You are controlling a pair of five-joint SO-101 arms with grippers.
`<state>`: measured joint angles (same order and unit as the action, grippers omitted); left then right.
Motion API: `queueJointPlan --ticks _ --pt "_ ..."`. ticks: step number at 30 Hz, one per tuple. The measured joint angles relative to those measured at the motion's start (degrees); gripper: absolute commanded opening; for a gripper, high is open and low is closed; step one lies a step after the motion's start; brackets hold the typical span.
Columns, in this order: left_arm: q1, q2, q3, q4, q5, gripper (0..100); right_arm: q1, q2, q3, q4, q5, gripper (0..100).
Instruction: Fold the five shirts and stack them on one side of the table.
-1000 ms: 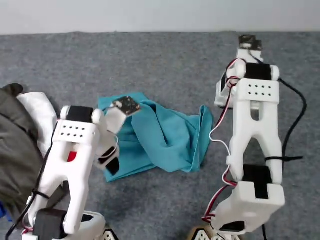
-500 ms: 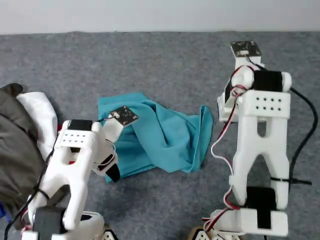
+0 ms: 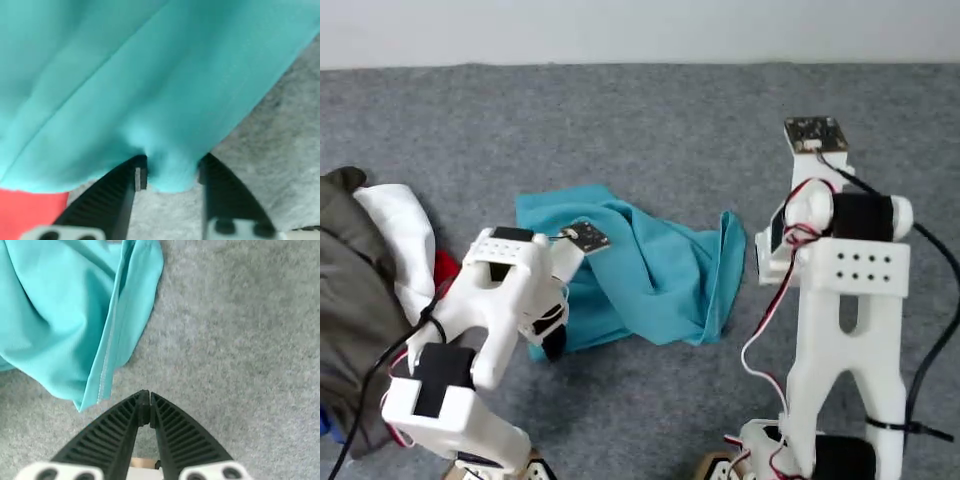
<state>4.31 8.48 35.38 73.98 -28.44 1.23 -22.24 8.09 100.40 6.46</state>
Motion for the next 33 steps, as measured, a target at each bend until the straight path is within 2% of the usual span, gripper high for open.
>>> queueJointPlan --ticks 1,5,9,15,21,27,33 --pt "0.44 0.00 0.00 0.00 0.00 1 0.00 -0.70 0.97 0.00 0.00 0.9" --pt "1.93 0.00 -1.41 2.64 0.09 1 0.00 -2.99 3.34 0.00 0.00 0.9" --pt "1.49 -5.98 -5.36 7.30 2.90 1 0.00 -3.78 3.52 0.00 0.00 0.9" --pt "-4.75 -22.68 -16.00 16.00 9.93 1 0.00 -3.78 3.52 0.00 3.60 0.9" --pt "-11.25 -32.53 -25.23 23.65 11.69 1 -3.69 -2.64 3.52 -0.44 5.10 0.9" --pt "-20.40 -37.01 -30.42 25.05 11.78 1 -11.60 5.36 3.52 -4.92 5.19 0.9" --pt "-25.05 -41.14 -31.12 25.41 11.78 1 -16.35 14.77 3.52 -11.69 5.19 0.9"
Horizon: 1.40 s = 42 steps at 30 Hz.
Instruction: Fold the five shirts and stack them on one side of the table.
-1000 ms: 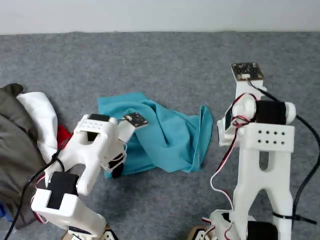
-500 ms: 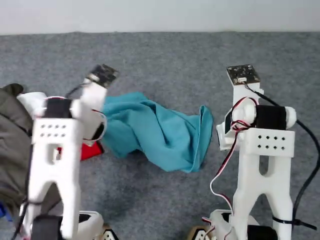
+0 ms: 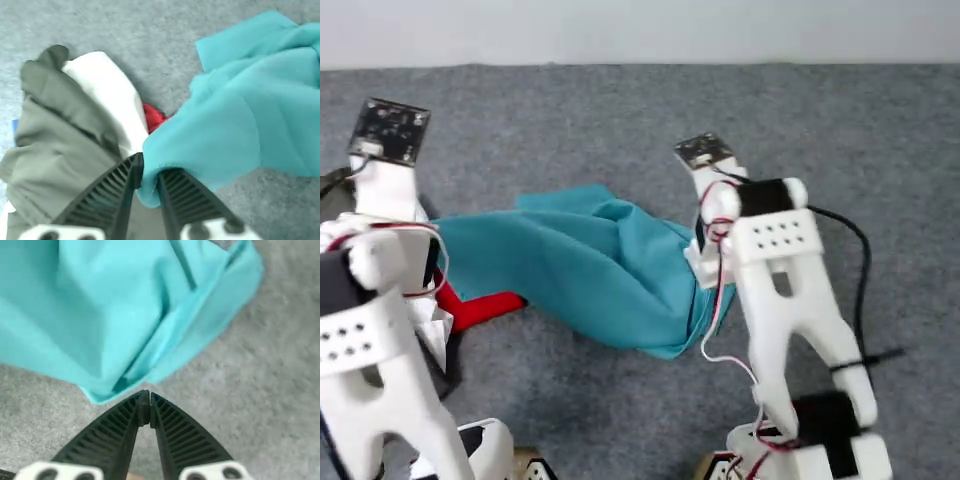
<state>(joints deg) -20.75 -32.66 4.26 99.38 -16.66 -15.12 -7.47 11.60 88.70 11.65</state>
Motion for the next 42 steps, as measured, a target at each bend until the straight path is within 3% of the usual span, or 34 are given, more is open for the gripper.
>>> queueJointPlan --ticks 6,12,27,32,37,42 --pt "-0.35 -4.66 0.00 0.00 0.00 1 0.09 13.45 0.00 -7.56 0.70 0.9" --pt "-0.35 -7.91 0.00 0.00 0.00 1 2.37 28.04 -4.04 -10.81 6.59 0.9" --pt "-0.35 -10.37 0.00 0.00 0.00 1 13.71 54.24 -53.89 -10.81 9.76 0.9" --pt "-0.35 -10.37 0.00 0.00 0.00 1 13.10 55.12 -68.13 -3.69 9.76 0.9" --pt "-0.35 -10.46 5.36 0.00 0.00 1 10.64 55.12 -80.00 9.85 9.76 0.9" --pt "-0.35 -10.46 9.49 0.00 0.00 1 9.14 55.12 -79.82 11.78 9.76 0.9"
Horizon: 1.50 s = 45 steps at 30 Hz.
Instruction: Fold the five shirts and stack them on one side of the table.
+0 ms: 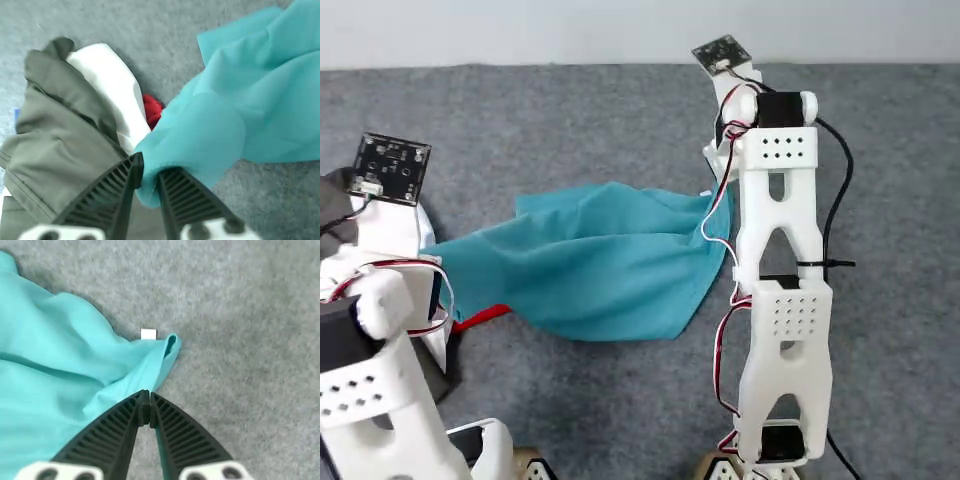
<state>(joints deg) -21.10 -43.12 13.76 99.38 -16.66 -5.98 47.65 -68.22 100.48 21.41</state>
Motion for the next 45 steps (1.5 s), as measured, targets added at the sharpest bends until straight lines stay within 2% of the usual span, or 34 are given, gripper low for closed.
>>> queueJointPlan --ticks 8,15,20,25,31,39,45 --pt "0.00 0.00 2.11 0.00 0.00 1 -3.25 -9.32 23.91 0.00 0.00 0.9" --pt "0.00 0.09 5.10 0.00 0.00 1 -10.02 -21.54 45.80 0.00 0.00 0.9" --pt "0.00 0.09 5.10 0.00 1.32 1 -15.56 -21.80 53.36 -2.20 0.00 0.9" --pt "0.00 0.09 5.10 0.00 3.08 1 -16.18 -15.56 53.98 -9.85 0.00 0.9" --pt "0.00 0.09 5.10 0.00 4.57 1 -14.86 -5.54 44.92 -15.03 0.09 0.9" --pt "0.00 0.09 5.10 0.00 4.75 1 -13.01 7.30 18.73 -16.35 0.09 0.9" --pt "0.00 0.09 5.10 0.00 4.75 1 -12.75 12.31 -0.26 -8.18 0.09 1.1"
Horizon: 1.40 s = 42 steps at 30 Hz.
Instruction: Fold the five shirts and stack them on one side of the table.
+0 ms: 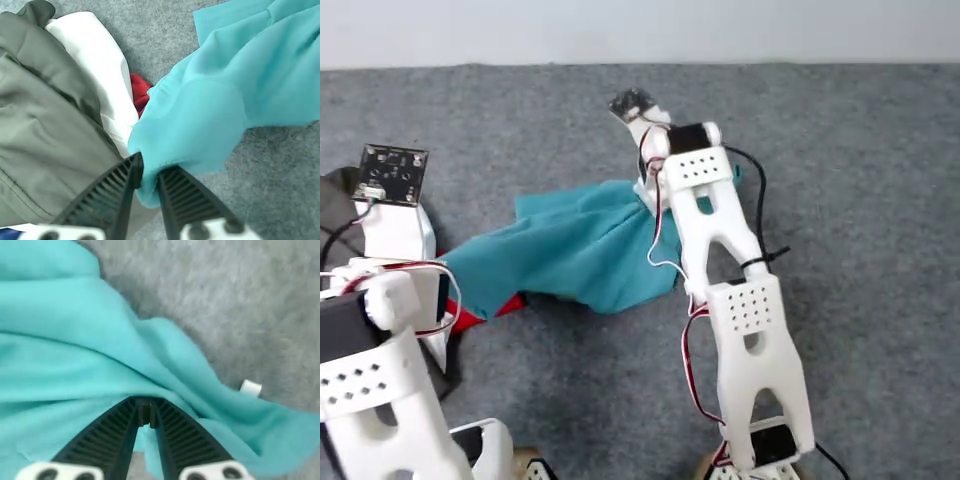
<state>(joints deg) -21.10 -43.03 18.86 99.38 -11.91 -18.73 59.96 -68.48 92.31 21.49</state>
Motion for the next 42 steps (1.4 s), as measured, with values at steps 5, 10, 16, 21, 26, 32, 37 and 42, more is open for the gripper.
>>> queueJointPlan --ticks 5,10,16,21,26,32,37,42 --pt "0.00 0.00 0.00 0.00 0.00 1 0.00 1.14 -7.56 8.09 0.00 1.1" --pt "0.00 0.00 0.00 0.00 0.00 1 0.00 -1.93 -3.69 8.18 0.00 1.1" --pt "0.00 0.00 0.00 0.00 0.00 1 -3.08 -17.05 18.46 8.18 -0.09 1.1" --pt "0.00 0.00 0.00 0.00 0.00 1 -8.09 -26.90 37.01 8.18 -0.09 0.9" --pt "0.00 0.00 0.00 0.00 0.00 1 -11.16 -27.34 43.69 7.65 -0.09 0.9" --pt "0.00 0.00 0.00 0.00 0.00 1 -11.16 -21.10 43.78 -1.58 -0.09 0.9" --pt "0.00 0.00 0.00 0.00 0.00 1 -11.34 -20.31 43.78 -9.58 -0.09 0.9" --pt "0.00 0.00 0.00 0.00 0.00 1 -10.46 -20.31 37.98 -15.38 -0.09 0.9"
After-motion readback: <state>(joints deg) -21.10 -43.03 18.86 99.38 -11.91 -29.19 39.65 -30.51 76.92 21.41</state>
